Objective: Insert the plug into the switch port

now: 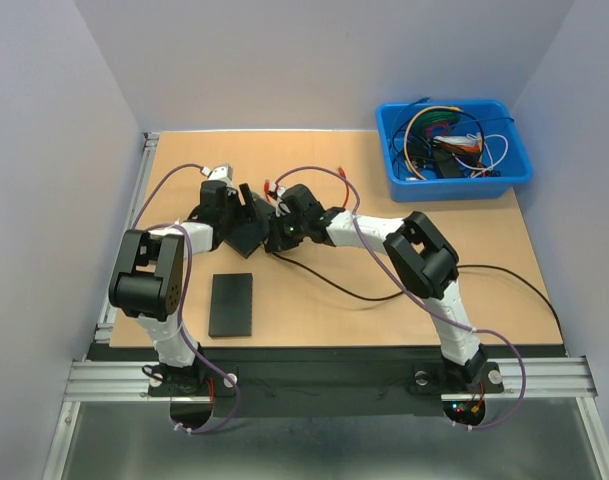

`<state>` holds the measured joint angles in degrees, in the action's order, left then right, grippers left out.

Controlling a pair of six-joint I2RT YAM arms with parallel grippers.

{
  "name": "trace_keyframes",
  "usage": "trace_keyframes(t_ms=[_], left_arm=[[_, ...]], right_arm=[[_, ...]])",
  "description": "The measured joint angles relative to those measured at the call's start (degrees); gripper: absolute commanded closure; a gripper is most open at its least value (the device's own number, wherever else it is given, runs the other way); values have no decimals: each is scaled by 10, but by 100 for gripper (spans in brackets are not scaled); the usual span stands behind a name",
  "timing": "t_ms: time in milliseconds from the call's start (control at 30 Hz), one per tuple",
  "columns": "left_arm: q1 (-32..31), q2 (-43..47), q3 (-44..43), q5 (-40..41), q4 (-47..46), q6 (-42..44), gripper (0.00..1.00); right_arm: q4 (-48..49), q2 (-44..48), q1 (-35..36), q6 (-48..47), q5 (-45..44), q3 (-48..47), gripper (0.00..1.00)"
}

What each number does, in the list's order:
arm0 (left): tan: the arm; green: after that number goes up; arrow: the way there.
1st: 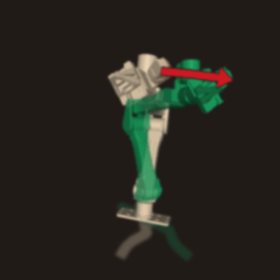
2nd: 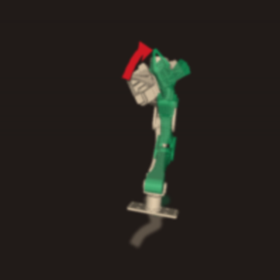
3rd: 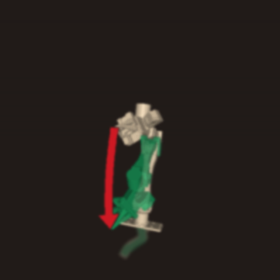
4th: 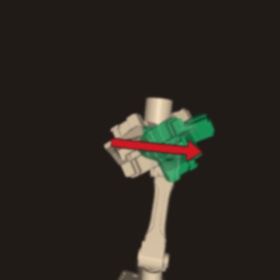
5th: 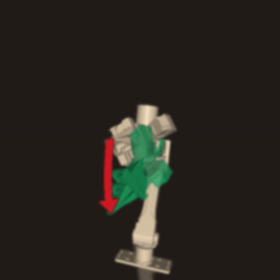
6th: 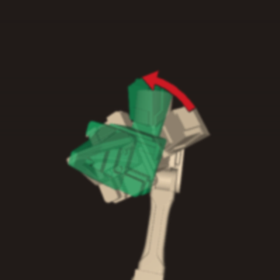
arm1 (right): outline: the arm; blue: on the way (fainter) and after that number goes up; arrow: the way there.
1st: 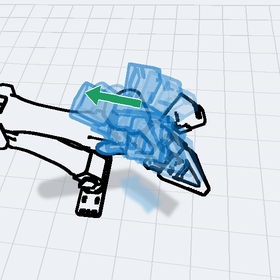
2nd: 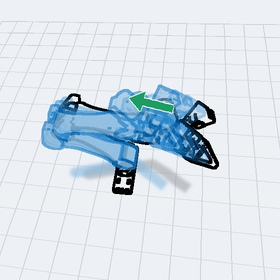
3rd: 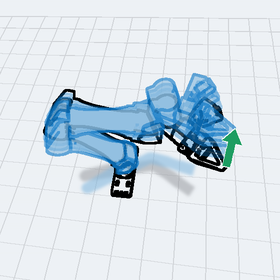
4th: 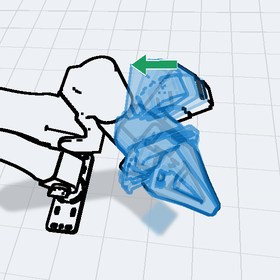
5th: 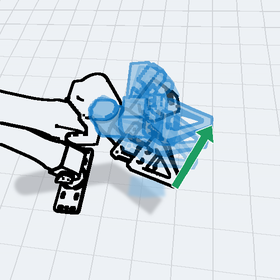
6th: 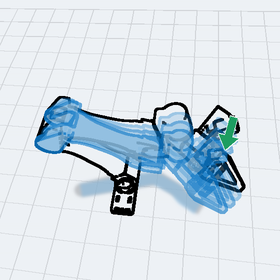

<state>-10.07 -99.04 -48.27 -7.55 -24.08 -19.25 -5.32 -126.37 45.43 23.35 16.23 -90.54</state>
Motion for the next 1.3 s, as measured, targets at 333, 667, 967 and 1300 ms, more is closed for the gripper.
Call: trace_keyframes(t_ms=[333, 667, 967, 1300], left_arm=[[-1, -17, -25, -3, 12, 2, 18], [-6, -30, -36, -9, 9, 6, 18], [-10, -37, -36, -14, -6, 5, 18], [-25, -45, -30, -12, -40, -5, 18]], right_arm=[[105, 0, -17, 27, 34, 54, 100], [174, 0, -32, 47, 55, 92, 100], [205, 0, -35, 64, 58, 109, 100], [253, 13, -35, 76, 40, 151, 100]])
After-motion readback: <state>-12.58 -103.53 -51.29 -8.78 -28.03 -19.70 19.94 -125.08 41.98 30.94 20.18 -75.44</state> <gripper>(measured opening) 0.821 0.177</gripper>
